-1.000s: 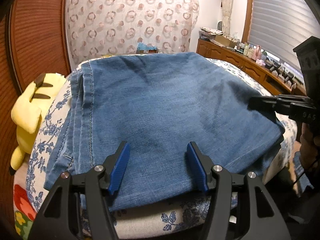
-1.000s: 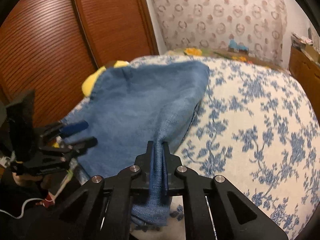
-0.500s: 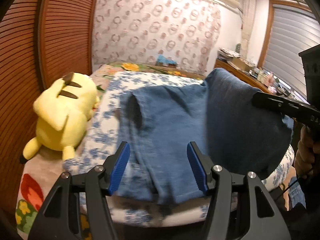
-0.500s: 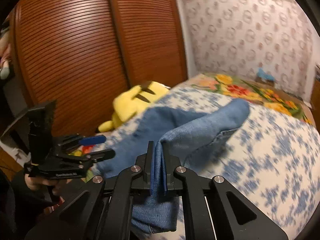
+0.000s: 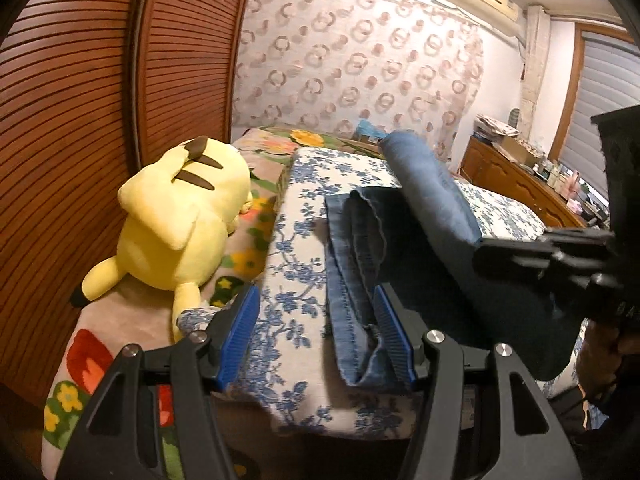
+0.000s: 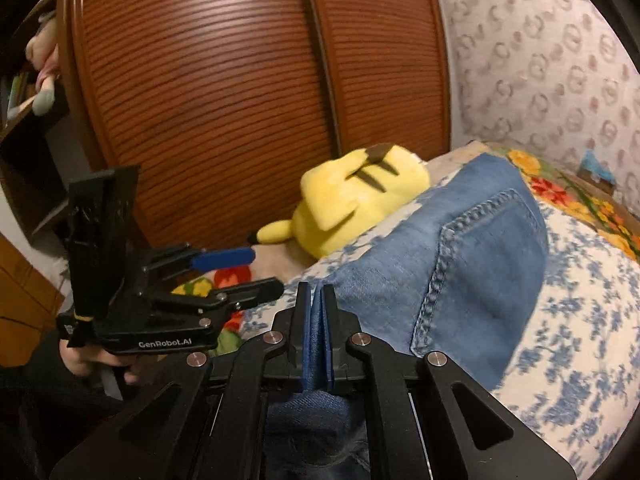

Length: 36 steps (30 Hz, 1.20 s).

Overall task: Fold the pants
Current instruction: 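Grasp the jeans edge with the right tool and lift it over the jeans, then lay the lifted half onto the jeans and open the right tool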

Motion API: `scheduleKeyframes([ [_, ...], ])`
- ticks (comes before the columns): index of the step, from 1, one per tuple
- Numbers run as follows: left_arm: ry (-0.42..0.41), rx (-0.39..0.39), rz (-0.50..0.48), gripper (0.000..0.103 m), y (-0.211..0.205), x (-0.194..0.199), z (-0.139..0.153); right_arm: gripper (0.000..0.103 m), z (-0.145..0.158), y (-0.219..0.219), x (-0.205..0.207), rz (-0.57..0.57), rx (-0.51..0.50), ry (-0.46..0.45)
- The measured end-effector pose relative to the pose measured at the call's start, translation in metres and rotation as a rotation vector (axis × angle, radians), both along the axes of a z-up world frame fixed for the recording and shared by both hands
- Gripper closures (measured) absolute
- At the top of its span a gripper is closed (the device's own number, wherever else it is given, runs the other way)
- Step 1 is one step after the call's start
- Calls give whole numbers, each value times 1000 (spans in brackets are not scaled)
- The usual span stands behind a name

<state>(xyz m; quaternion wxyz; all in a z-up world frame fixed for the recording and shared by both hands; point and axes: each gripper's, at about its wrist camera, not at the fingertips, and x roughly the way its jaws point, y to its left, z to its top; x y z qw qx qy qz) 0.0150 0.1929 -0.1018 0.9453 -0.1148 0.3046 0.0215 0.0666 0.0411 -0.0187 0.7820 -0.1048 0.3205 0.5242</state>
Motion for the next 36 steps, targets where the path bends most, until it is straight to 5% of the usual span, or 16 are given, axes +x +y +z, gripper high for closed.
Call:
scheduleKeyframes([
  [7, 3, -2, 7, 44, 3, -1, -3, 99, -25, 8, 16, 11, -8, 133],
  [12, -6, 4, -12, 44, -2, 1, 0, 77, -8, -2, 15, -6, 4, 71],
  [21, -27, -9, -60, 44, -14, 5, 13, 53, 16, -33, 42, -137, -3, -37],
  [28, -38, 4, -129, 44, -36, 21, 26, 49, 10, -58, 80, -260, -55, -70],
  [36, 28, -2, -158, 44, -49, 34, 9, 47, -1, -69, 104, -314, -82, -42],
])
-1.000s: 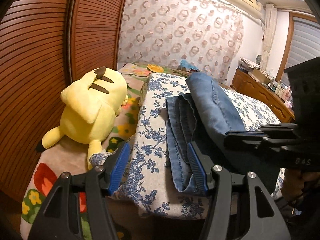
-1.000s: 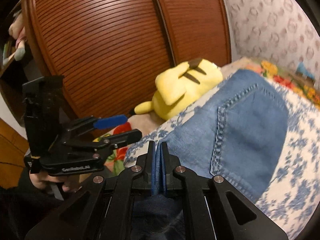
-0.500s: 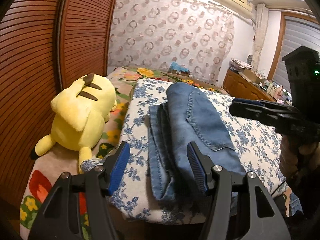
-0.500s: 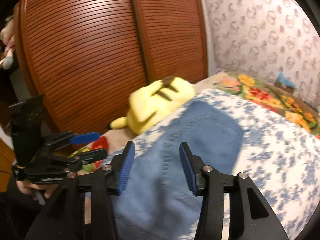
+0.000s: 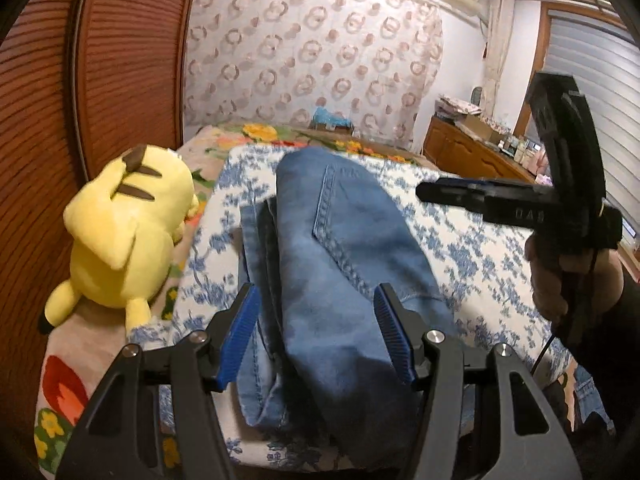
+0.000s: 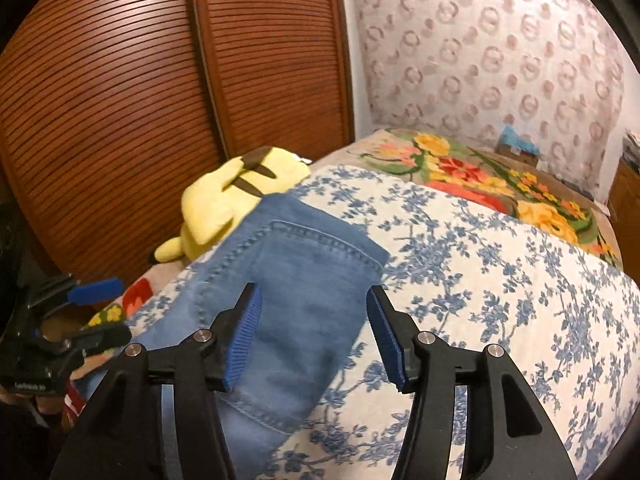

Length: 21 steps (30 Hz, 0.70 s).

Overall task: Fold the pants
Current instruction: 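Lay the lifted half onto the jeans and open the right tool, then grasp the folded jeans edge with the left tool while the right tool grasps beside it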

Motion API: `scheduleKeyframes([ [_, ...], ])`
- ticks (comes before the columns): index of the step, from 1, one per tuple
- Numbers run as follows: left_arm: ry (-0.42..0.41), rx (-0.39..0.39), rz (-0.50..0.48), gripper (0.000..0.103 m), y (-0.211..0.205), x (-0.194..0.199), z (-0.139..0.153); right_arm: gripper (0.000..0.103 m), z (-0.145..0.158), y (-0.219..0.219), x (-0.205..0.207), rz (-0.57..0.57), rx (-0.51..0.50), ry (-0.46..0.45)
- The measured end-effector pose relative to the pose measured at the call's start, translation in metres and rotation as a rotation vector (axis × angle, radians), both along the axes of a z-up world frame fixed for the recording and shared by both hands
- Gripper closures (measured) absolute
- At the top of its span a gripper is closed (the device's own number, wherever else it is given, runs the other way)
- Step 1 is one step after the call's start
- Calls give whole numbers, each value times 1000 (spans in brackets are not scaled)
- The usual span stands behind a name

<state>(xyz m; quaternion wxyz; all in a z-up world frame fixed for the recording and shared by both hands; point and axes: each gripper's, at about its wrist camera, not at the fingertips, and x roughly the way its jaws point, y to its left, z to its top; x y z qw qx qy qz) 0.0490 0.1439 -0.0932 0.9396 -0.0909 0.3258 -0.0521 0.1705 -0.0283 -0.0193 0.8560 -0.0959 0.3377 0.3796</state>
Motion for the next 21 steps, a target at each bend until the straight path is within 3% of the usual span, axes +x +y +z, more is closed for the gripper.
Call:
scheduleKeyframes([
  [10, 108, -25, 19, 44, 7, 7, -38, 40, -26, 17, 31, -11, -67, 37],
  [14, 103, -62, 15, 44, 11, 6, -45, 37, -42, 26, 50, -15, -76, 72],
  [21, 92, -131, 21, 44, 18, 4, -51, 21, -59, 33, 74, -16, -38, 160],
])
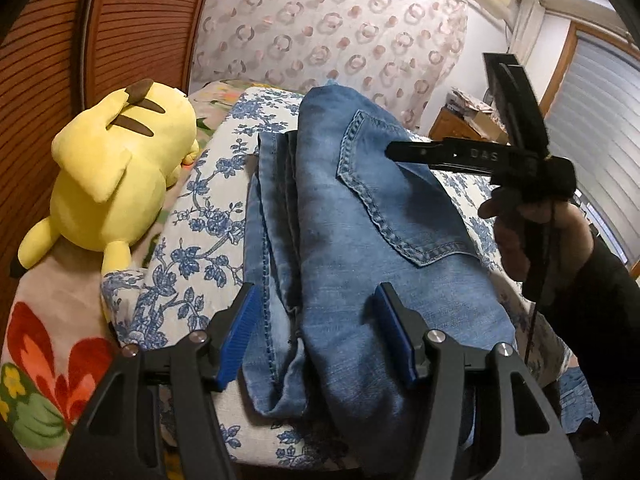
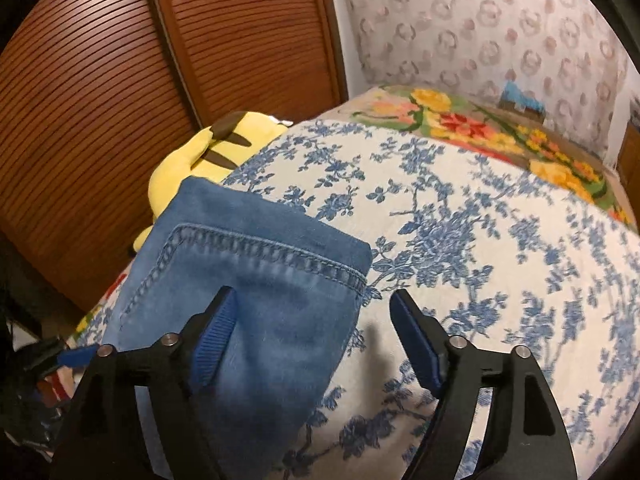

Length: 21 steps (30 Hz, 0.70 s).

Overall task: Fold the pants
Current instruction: 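Grasp the folded jeans edge with the left tool while the right tool grasps beside it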

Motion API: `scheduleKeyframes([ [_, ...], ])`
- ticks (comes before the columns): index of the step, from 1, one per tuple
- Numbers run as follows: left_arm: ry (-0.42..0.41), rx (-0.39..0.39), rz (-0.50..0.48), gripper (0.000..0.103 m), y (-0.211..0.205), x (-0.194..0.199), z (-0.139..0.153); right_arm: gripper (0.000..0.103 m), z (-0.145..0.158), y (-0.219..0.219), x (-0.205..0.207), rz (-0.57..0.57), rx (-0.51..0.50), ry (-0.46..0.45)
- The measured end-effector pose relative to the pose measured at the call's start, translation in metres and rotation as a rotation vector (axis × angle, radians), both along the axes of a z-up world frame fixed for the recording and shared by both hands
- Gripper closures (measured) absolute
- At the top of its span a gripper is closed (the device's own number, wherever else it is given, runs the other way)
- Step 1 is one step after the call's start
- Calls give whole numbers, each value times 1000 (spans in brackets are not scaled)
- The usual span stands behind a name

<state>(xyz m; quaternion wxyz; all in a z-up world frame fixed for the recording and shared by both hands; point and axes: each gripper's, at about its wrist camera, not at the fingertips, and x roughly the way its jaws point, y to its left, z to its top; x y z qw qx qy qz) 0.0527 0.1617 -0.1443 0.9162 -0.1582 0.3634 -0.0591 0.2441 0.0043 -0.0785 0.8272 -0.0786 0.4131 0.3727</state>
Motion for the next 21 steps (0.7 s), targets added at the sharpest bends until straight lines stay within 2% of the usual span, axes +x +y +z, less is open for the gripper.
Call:
scheduleKeyframes([
  [8, 4, -44, 25, 44, 3, -4, 0, 21, -15, 10, 8, 40, 38, 121],
  [11, 3, -48, 28, 44, 4, -4, -1, 22, -17, 12, 5, 57, 36, 125],
  [13, 1, -48, 30, 48, 4, -4, -1, 26, -15, 14, 2, 66, 36, 123],
  [15, -13, -45, 34, 59, 3, -6, 0, 32, -14, 15, 0, 68, 35, 119],
  [17, -24, -35, 24, 64, 0, -8, 2, 38, -12, 15, -2, 60, 38, 111],
  [19, -29, -29, 23, 70, -1, -9, 3, 51, -7, 16, -6, 60, 44, 94],
  [21, -32, -16, 23, 83, -1, -9, 4, 63, 1, 17, -12, 66, 49, 58],
])
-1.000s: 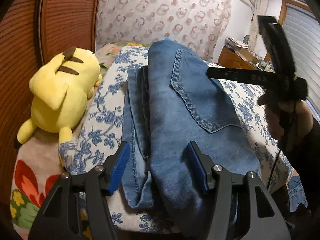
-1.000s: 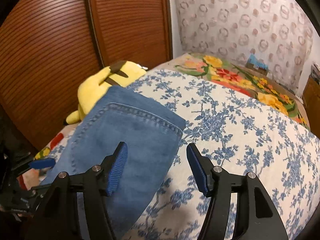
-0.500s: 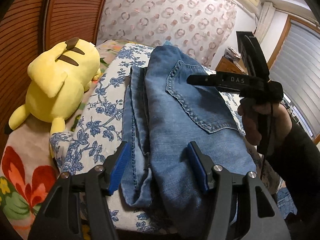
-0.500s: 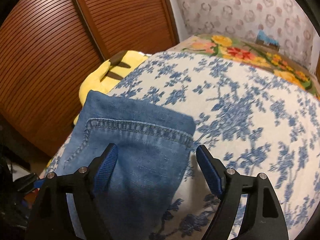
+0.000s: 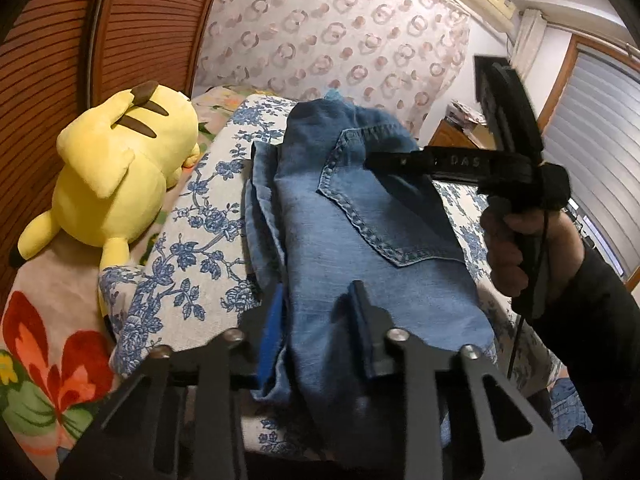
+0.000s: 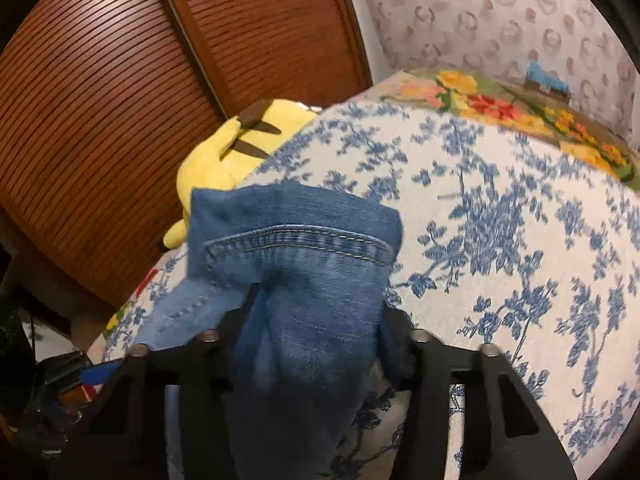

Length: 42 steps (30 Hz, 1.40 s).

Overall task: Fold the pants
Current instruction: 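Grasp the folded jeans edge with the left tool while the right tool grasps beside it, then fold the jeans over with the right tool while the left tool holds its edge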

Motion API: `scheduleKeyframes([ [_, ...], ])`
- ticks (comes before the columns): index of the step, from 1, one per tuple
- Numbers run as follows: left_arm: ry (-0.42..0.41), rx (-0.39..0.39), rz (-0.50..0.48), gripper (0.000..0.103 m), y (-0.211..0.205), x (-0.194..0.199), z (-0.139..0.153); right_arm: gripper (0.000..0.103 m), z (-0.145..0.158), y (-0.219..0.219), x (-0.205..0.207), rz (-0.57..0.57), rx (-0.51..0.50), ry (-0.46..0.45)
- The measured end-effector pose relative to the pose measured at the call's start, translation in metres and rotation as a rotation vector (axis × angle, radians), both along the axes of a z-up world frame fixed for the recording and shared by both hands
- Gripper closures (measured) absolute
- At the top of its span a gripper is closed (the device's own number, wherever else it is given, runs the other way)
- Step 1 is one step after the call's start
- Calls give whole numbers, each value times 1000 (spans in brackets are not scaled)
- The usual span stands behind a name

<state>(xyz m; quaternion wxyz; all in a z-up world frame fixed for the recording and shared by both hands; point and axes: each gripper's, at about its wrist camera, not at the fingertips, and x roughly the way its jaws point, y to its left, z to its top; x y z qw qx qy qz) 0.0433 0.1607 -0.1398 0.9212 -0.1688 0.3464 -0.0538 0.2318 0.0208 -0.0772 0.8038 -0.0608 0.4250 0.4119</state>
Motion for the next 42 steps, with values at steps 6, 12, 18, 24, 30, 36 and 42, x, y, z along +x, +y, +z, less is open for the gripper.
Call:
scheduleKeyframes([
  [6, -28, -4, 0, 97, 8, -3, 11, 79, 30, 7, -23, 21, 36, -115],
  [12, -66, 18, 20, 98, 19, 6, 26, 80, 59, 20, -20, 54, 99, -174],
  [18, -72, 62, 18, 98, 33, 40, 39, 80, 67, 36, 6, 42, 102, -194],
  [24, -55, 97, 5, 98, 46, 85, 45, 80, 63, 49, 51, -5, 110, -174],
  [30, -40, 127, -10, 98, 56, 127, 52, 80, 55, 57, 96, -49, 123, -139],
  [36, -26, 144, -16, 98, 60, 156, 56, 80, 51, 62, 131, -66, 138, -119],
  [42, -19, 147, -20, 98, 64, 180, 59, 80, 47, 65, 155, -89, 156, -106],
])
